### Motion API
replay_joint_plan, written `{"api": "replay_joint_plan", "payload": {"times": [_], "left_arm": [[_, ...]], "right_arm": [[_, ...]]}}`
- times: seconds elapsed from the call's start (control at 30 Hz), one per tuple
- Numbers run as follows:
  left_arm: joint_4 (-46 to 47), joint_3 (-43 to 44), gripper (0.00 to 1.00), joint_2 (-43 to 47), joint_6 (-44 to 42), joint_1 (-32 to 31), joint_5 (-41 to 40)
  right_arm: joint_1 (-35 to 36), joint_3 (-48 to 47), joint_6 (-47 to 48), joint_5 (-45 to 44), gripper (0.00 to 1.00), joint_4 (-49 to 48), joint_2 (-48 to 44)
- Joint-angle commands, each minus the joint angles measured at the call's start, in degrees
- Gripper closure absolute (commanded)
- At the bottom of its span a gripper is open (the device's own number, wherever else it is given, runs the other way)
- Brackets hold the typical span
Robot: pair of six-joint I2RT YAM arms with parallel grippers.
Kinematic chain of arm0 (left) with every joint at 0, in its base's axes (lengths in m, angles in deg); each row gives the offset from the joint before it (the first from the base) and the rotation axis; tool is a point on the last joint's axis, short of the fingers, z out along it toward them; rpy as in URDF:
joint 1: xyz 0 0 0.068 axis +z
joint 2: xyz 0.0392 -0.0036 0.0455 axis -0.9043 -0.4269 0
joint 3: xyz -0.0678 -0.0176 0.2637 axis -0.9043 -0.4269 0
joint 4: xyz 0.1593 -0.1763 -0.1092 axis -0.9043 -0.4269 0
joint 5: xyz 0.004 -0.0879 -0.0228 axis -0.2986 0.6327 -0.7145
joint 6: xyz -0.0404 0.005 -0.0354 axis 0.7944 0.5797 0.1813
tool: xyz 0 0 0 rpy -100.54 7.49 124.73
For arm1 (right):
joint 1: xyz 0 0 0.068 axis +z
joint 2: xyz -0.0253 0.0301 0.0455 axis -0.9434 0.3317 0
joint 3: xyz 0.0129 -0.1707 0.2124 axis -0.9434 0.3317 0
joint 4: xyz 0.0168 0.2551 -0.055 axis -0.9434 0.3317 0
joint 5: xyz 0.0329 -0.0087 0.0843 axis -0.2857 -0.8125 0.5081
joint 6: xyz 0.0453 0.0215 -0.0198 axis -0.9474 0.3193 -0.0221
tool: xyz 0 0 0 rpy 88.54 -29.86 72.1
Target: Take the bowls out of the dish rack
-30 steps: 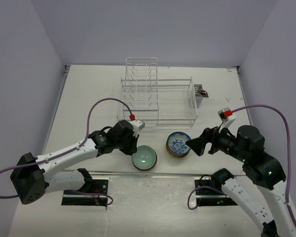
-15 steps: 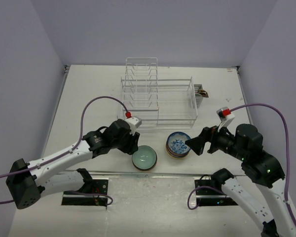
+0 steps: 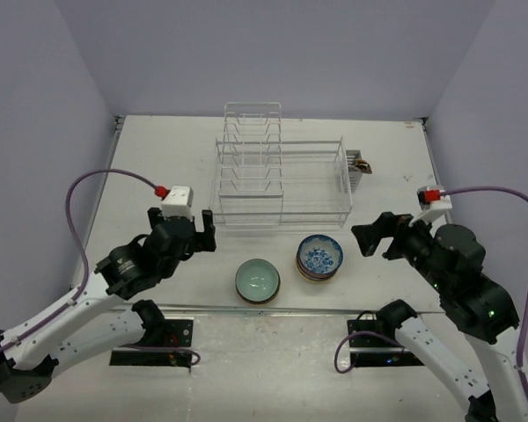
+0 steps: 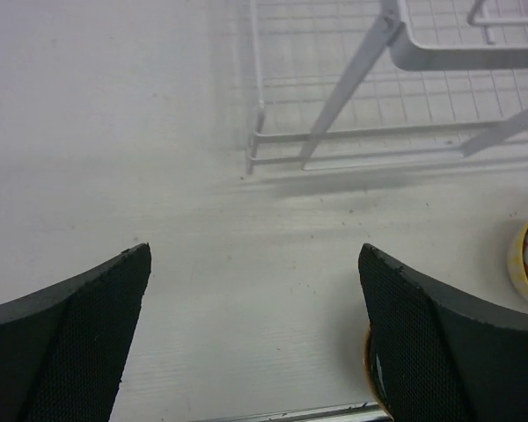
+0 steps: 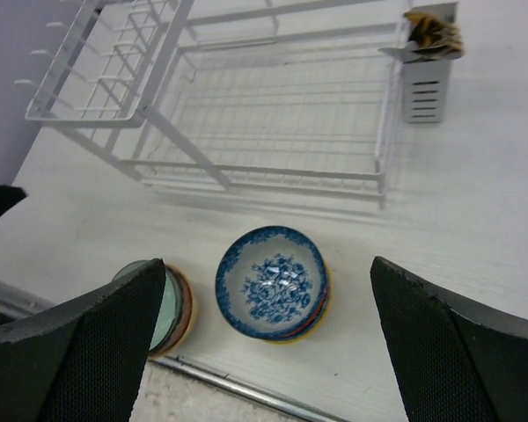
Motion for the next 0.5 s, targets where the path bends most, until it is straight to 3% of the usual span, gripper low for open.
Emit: {"api": "replay_joint_plan", "payload": {"times": [0.0,0.13,0.3,0.47], "left_arm": [[-5.75,1.73,0.0,5.35,6.04,-0.17,-13.96],[-11.29,1.82,0.0,13.87,8.86,-0.17,-20.8],[-6.91,-0.2,0.0,21.25,2.65,-0.25,-21.44],[-4.61,-2.05,0.0,21.97,3.76,-0.17,-22.31]], "right_arm": [[-0.04,-0.73,2.67,-13.73,0.01,-3.26,-3.56],[0.05,-0.72,4.34,-23.67,0.01,-2.21,-6.29],[-0.04,0.15,6.37,-24.92,0.01,0.07,-8.05],[-0.04,4.19,6.37,-25.53,0.01,-1.59,-9.89]]}}
